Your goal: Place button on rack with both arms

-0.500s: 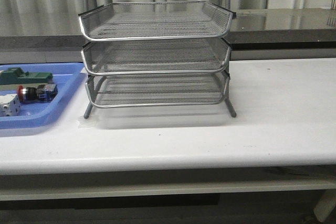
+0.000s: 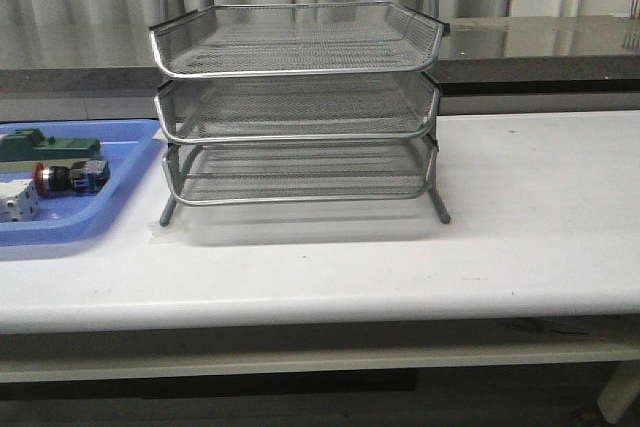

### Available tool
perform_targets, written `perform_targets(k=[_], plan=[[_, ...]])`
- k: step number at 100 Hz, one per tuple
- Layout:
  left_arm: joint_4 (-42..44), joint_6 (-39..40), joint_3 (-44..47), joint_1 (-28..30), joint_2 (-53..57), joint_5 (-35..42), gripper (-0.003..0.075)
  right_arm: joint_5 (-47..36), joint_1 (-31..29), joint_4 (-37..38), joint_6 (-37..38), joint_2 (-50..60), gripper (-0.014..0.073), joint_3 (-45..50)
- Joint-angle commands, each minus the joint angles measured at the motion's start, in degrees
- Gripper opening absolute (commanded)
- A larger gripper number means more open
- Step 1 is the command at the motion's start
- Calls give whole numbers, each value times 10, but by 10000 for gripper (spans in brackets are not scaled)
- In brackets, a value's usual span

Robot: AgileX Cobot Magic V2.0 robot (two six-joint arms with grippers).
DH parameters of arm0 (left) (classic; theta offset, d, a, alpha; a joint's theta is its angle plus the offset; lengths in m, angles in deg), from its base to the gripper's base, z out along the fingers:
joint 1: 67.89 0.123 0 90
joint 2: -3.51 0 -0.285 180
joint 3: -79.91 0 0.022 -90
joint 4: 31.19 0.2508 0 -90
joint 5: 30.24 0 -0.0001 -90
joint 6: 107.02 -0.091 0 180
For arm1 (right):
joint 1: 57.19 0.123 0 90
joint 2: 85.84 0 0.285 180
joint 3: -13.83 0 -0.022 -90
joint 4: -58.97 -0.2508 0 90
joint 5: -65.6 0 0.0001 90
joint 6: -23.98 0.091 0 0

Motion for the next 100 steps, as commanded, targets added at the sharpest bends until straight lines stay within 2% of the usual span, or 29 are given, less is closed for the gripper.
perform_targets(k=[1,18,42,62,72,100], plan=[[-4,6,32,0,18,51,-21,-43,-3,6,-1,12,-60,-11],[-4,6,32,0,18,51,-21,-47,-3,6,-1,12,-60,-11],[-4,6,32,0,18,51,-21,-103,-3,6,0,12,-60,-12],[-4,6,32,0,18,51,-21,-97,-3,-68,1,2,-60,-44],[-4,6,32,0,18,51,-21,-53,-3,-96,1,-18,-60,-84],[-4,6,32,0,18,51,-21,164,-3,-111,0,-138,-60,-261]])
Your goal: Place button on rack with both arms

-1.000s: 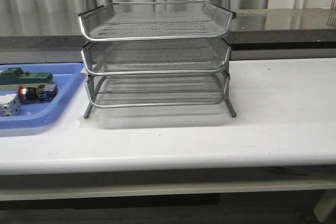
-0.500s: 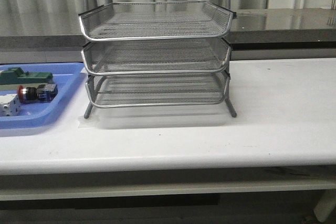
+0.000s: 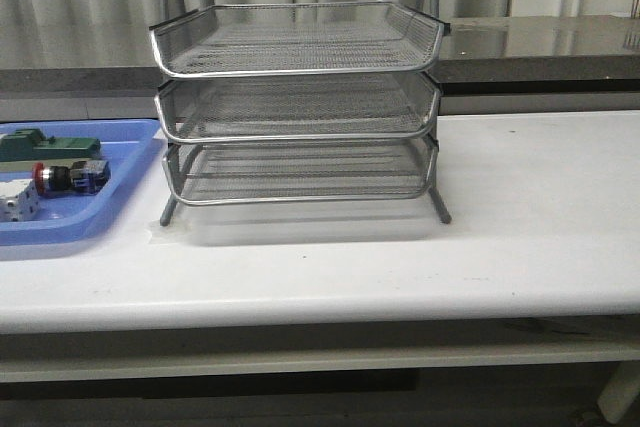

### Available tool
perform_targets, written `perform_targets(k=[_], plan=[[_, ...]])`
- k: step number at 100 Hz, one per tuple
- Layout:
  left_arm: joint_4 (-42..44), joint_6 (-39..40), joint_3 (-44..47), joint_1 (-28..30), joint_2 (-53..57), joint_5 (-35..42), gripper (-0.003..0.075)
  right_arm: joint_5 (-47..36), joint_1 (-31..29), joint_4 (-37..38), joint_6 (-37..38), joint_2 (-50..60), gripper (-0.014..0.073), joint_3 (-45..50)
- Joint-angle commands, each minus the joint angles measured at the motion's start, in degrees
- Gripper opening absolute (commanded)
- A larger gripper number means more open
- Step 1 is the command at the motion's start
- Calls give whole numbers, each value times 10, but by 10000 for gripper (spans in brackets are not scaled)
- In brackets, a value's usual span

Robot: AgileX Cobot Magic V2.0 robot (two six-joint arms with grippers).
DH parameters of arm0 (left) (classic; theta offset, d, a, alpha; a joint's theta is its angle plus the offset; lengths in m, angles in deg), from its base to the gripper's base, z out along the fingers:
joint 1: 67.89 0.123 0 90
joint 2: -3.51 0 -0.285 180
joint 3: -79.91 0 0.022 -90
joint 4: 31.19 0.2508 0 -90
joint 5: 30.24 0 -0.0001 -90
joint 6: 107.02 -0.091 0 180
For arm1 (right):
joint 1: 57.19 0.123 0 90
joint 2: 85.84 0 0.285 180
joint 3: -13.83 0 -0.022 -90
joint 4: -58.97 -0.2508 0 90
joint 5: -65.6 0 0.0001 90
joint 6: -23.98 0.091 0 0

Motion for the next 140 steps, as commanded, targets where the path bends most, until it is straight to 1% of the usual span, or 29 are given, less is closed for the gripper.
perform_targets(k=[1,10,22,40,66,80,96,120,130,137,140], plan=[[-4,6,32,0,18,51,-21,34,-3,-6,0,-54,-60,-77],[-4,6,32,0,18,51,-21,80,-3,-6,0,-102,-60,-131],[-4,6,32,0,18,51,-21,119,-3,-6,0,-162,-60,-187],[-4,6,32,0,18,51,-21,139,-3,-36,0,-248,-60,-234],[-4,6,32,0,18,51,-21,131,-3,-94,0,-355,-60,-241],[-4,6,32,0,18,51,-21,149,-3,-113,0,-390,-60,-241],[-4,6,32,0,18,51,-21,161,-3,-113,0,-409,-60,-241],[-4,6,32,0,18,51,-21,155,-3,-117,0,-410,-57,-241],[-4,6,32,0,18,51,-21,154,-3,-121,0,-410,-25,-241],[-4,6,32,0,18,51,-21,154,-3,-129,0,-410,31,-241],[-4,6,32,0,18,51,-21,154,-3,-133,0,-410,71,-241]])
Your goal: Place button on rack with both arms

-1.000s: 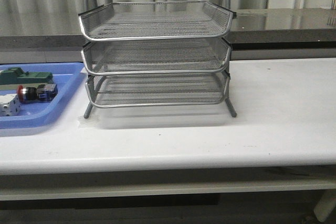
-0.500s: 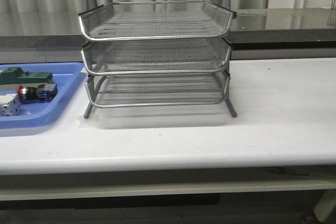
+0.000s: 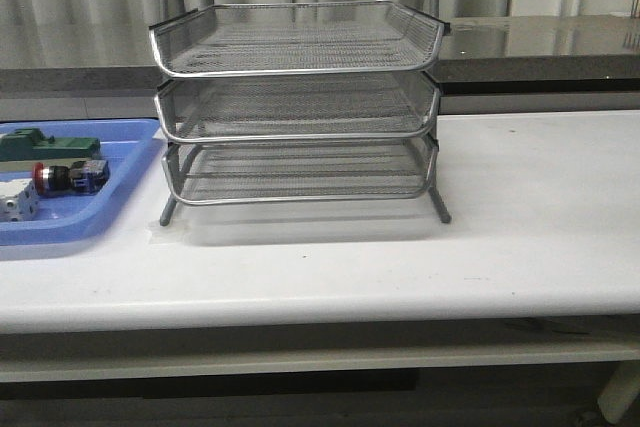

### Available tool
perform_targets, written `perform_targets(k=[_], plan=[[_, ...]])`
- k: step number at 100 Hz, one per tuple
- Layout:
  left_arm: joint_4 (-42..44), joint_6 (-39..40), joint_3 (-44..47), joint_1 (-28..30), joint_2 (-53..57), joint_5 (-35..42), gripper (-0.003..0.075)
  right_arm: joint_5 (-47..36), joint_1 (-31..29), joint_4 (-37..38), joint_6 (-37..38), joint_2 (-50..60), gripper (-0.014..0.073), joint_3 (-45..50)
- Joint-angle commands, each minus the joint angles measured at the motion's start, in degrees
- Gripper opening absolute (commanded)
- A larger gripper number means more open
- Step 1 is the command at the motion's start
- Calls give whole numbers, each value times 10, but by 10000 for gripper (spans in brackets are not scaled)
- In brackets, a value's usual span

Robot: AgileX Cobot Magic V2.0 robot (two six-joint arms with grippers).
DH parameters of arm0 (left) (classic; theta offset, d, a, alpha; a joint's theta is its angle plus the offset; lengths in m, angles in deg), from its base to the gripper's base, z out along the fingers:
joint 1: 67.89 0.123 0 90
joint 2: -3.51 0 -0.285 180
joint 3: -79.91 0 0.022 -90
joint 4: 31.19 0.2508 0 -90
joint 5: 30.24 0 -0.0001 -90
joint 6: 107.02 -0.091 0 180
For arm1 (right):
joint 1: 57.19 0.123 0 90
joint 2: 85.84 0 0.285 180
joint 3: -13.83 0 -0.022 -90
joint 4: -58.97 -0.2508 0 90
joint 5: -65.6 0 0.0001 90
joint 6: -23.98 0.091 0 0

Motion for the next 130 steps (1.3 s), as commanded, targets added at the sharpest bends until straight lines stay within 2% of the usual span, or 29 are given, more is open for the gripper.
perform_targets(k=[1,16,23,28,46,57,77,96,110,119,130], plan=[[-4,6,32,0,18,51,-21,-32,-3,-26,-1,0,81,-20],[-4,6,32,0,18,51,-21,-34,-3,-46,-1,0,316,-20],[-4,6,32,0,18,51,-21,-37,-3,-56,-1,0,397,-20],[-4,6,32,0,18,51,-21,-43,-3,-64,-1,0,421,-20],[-4,6,32,0,18,51,-21,-76,-3,-132,-6,-29,422,-20],[-4,6,32,0,18,51,-21,-100,-3,-204,-51,-74,422,-20],[-4,6,32,0,18,51,-21,-120,-3,-381,-198,-170,422,-21],[-4,6,32,0,18,51,-21,-110,-3,-625,-390,-263,421,-21],[-4,6,32,0,18,51,-21,-66,-3,-787,-524,-332,421,-34],[-4,6,32,0,18,51,-21,-34,-2,-855,-572,-375,421,-48],[-4,6,32,0,18,51,-21,2,-1,-879,-589,-425,421,-72]])
